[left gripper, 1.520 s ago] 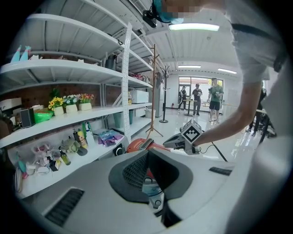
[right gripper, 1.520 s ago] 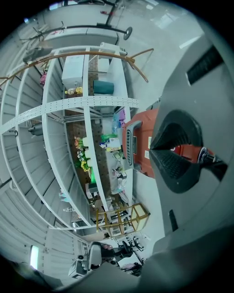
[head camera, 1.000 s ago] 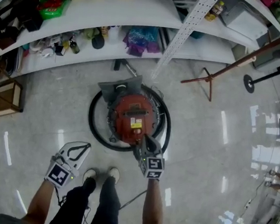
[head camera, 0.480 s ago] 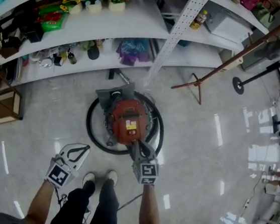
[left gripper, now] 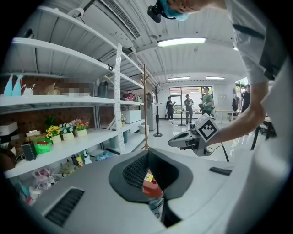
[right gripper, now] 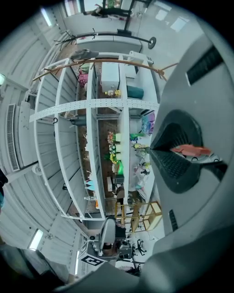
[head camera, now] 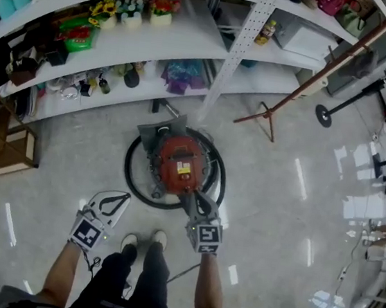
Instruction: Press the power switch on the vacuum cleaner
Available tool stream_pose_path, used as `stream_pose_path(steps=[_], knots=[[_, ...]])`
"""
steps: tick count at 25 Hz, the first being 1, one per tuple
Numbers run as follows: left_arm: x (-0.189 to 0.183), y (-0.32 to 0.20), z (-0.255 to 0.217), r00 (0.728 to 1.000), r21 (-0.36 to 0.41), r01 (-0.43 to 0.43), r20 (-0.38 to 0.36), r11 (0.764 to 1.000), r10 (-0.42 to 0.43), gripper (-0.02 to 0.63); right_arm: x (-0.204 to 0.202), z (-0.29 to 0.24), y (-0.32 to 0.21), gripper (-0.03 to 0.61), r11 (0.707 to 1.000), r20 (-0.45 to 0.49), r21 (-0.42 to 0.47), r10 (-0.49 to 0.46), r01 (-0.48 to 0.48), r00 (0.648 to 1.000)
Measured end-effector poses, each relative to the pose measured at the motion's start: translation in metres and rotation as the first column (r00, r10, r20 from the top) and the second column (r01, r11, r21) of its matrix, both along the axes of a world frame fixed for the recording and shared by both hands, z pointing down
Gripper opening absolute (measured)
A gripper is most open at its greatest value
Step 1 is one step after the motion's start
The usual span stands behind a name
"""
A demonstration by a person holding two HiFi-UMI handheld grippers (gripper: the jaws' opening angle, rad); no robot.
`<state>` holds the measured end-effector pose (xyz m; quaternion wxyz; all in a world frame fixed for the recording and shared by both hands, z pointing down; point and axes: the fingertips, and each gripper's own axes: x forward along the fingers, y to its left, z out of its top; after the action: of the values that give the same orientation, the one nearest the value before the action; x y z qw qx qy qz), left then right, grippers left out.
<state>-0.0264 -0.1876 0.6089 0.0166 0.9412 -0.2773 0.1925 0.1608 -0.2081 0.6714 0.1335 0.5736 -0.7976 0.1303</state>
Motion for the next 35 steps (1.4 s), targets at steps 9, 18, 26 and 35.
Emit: stream_pose_path(steps=[9,18,26,35], knots=[[-0.002,0.006,-0.051,1.0,0.057,-0.015,-0.023,0.998,0.016,0.006,-0.013,-0.052,0.019,0.011,0.999,-0.011,0.037,-0.018,0.019,1.0],[-0.005,0.02,-0.089,0.999,0.071,-0.02,-0.029,0.997,0.022,0.006,-0.024,-0.101,0.036,0.011,0.998,0.005,0.064,-0.018,0.018,1.0],[-0.005,0.03,-0.129,0.998,0.103,-0.04,-0.042,0.994,0.045,0.006,-0.027,-0.135,0.062,0.011,0.998,0.007,0.065,0.005,-0.006,1.0],[-0.009,0.046,-0.169,0.997,0.112,-0.064,-0.041,0.992,0.069,0.006,-0.036,-0.177,0.092,0.01,0.997,0.028,0.063,0.043,-0.044,0.999]])
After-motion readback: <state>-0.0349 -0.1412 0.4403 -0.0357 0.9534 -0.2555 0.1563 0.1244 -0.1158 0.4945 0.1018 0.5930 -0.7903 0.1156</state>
